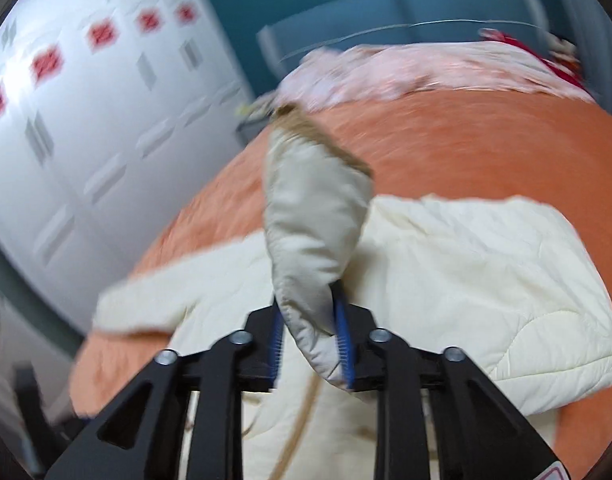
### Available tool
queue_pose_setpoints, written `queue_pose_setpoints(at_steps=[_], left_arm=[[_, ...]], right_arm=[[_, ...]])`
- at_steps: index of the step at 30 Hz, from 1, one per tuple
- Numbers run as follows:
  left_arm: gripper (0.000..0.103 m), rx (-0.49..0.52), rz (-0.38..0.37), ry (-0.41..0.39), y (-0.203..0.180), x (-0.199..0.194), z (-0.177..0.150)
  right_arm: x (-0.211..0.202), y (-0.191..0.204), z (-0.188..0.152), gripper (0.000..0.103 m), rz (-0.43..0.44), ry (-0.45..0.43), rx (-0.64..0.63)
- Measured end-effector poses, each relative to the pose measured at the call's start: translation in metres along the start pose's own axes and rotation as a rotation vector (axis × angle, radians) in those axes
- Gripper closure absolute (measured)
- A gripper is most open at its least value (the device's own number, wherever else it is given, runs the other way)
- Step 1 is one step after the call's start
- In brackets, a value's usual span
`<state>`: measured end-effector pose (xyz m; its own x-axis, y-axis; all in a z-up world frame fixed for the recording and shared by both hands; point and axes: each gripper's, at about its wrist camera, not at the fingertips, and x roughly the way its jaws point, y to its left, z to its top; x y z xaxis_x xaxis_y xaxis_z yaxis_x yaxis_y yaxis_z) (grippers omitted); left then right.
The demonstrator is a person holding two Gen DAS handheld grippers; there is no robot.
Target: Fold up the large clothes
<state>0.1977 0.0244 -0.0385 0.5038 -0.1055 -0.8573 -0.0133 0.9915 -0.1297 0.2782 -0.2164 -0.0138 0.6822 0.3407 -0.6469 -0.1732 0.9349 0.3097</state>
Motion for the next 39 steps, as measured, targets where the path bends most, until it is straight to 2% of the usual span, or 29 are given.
queue_pose_setpoints(at_steps=[3, 5, 8, 11, 14, 16, 17, 18, 19, 21, 23, 26, 27, 28, 30, 32, 34, 36, 39], left_arm=[[0.005, -0.046, -0.075, 0.017, 0.006, 0.005, 0.014], [0.005, -0.093, -0.131, 0.045, 0.009, 0.016, 0.024], [0.005, -0.189, -0.233, 0.083, 0.01, 0.041, 0.034], [0.005, -0.295, -0.322, 0.156, 0.007, 0.076, 0.038], [0.008, -0.399, -0.381, 0.197, 0.003, 0.101, 0.038], [0.017, -0.417, -0.408, 0.199, -0.003, 0.11, 0.042], [0.029, -0.41, -0.412, 0.207, -0.007, 0.113, 0.045], [0.047, -0.398, -0.417, 0.212, -0.012, 0.116, 0.048], [0.053, -0.383, -0.418, 0.218, -0.017, 0.118, 0.051], [0.083, -0.356, -0.39, 0.208, -0.024, 0.118, 0.057], [0.093, -0.319, -0.385, 0.179, -0.029, 0.116, 0.066], [0.096, -0.27, -0.374, 0.085, -0.03, 0.1, 0.089], [0.096, -0.255, -0.37, 0.053, -0.028, 0.093, 0.099], [0.096, -0.238, -0.368, 0.024, -0.027, 0.085, 0.107], [0.096, -0.199, -0.344, -0.043, -0.023, 0.07, 0.118], [0.097, -0.157, -0.324, -0.096, -0.019, 0.06, 0.123], [0.097, -0.121, -0.281, -0.101, -0.014, 0.065, 0.115], [0.097, -0.078, -0.21, -0.056, -0.013, 0.087, 0.098], [0.096, -0.014, -0.114, 0.028, -0.016, 0.13, 0.067]], right_arm=[[-0.002, 0.023, -0.019, 0.048, 0.05, -0.013, 0.008], [-0.012, 0.01, -0.026, 0.046, 0.031, -0.023, 0.085], [-0.031, -0.031, -0.043, 0.045, -0.03, -0.023, 0.248], [-0.052, -0.09, -0.074, 0.044, -0.125, -0.007, 0.399], [-0.063, -0.138, -0.088, 0.044, -0.172, -0.016, 0.541], [-0.066, -0.159, -0.094, 0.044, -0.19, -0.039, 0.606], [-0.065, -0.168, -0.096, 0.044, -0.189, -0.049, 0.638], [-0.063, -0.176, -0.097, 0.044, -0.186, -0.053, 0.671], [-0.06, -0.184, -0.099, 0.044, -0.178, -0.056, 0.705], [-0.051, -0.201, -0.104, 0.044, -0.144, -0.067, 0.786], [-0.043, -0.212, -0.104, 0.044, -0.124, -0.074, 0.839], [-0.036, -0.226, -0.094, 0.044, -0.103, -0.11, 0.898], [-0.036, -0.232, -0.091, 0.049, -0.08, -0.125, 0.914], [-0.034, -0.233, -0.086, 0.068, -0.057, -0.133, 0.918], [-0.034, -0.229, -0.069, 0.094, -0.034, -0.146, 0.869], [-0.045, -0.212, -0.056, 0.094, -0.033, -0.217, 0.777], [-0.048, -0.195, -0.051, 0.095, -0.074, -0.232, 0.669], [-0.032, -0.193, -0.061, 0.095, -0.137, -0.161, 0.634], [-0.004, -0.201, -0.086, 0.096, -0.207, -0.055, 0.654]])
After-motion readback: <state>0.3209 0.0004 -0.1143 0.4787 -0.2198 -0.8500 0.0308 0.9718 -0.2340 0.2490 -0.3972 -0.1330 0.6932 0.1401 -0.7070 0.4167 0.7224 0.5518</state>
